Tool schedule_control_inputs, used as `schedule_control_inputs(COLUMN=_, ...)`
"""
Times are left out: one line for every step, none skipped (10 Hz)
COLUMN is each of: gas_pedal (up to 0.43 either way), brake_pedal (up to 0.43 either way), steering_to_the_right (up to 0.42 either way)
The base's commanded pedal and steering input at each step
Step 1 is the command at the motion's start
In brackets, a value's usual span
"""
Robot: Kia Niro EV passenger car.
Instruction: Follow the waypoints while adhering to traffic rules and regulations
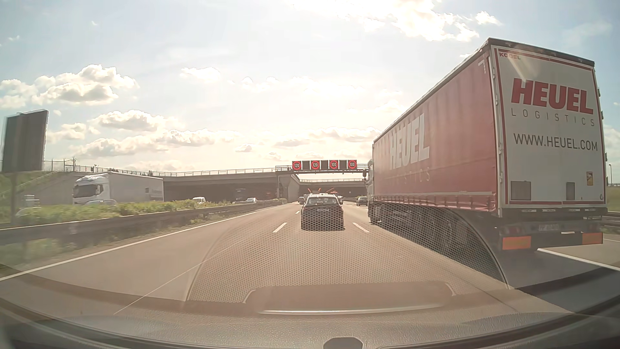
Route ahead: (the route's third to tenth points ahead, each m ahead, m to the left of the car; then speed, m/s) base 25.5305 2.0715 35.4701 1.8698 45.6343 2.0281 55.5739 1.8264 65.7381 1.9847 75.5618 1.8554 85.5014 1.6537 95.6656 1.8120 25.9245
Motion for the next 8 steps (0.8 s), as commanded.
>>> schedule_control_inputs(gas_pedal=0.177, brake_pedal=0.000, steering_to_the_right=-0.003)
schedule_control_inputs(gas_pedal=0.177, brake_pedal=0.000, steering_to_the_right=-0.003)
schedule_control_inputs(gas_pedal=0.177, brake_pedal=0.000, steering_to_the_right=-0.003)
schedule_control_inputs(gas_pedal=0.177, brake_pedal=0.000, steering_to_the_right=-0.003)
schedule_control_inputs(gas_pedal=0.177, brake_pedal=0.000, steering_to_the_right=-0.003)
schedule_control_inputs(gas_pedal=0.177, brake_pedal=0.000, steering_to_the_right=-0.003)
schedule_control_inputs(gas_pedal=0.177, brake_pedal=0.000, steering_to_the_right=-0.003)
schedule_control_inputs(gas_pedal=0.177, brake_pedal=0.000, steering_to_the_right=-0.004)
